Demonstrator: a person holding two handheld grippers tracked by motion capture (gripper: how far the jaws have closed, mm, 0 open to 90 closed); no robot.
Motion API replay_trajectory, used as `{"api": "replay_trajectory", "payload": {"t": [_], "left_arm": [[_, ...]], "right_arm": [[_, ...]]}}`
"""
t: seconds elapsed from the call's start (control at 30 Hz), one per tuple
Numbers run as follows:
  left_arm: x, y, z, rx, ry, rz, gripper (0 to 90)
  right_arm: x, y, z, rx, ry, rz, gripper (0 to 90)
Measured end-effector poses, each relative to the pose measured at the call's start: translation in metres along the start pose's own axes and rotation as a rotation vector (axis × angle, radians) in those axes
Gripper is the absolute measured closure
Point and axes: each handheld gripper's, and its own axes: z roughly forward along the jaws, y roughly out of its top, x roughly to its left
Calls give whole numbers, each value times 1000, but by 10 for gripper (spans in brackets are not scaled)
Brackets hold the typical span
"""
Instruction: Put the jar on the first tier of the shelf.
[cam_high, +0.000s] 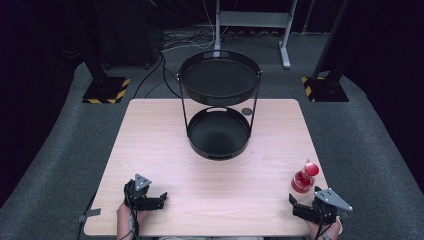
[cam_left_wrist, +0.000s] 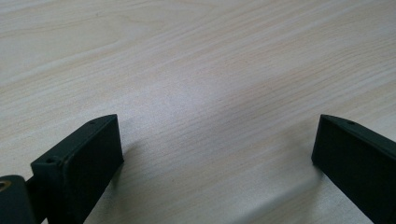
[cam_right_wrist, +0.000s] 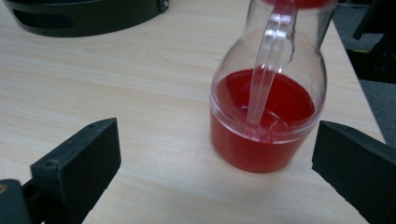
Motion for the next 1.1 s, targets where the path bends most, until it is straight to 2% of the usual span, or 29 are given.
{"api": "replay_trajectory", "payload": {"t": [0.63,1.1], "left_arm": [[0,0,0,0,0,0,16],[0,0,0,2,-2,-1,14]], "right_arm": [[-1,30,5,-26,-21,-45,7],[-12,43,13,-33,-28,-31,2]]}}
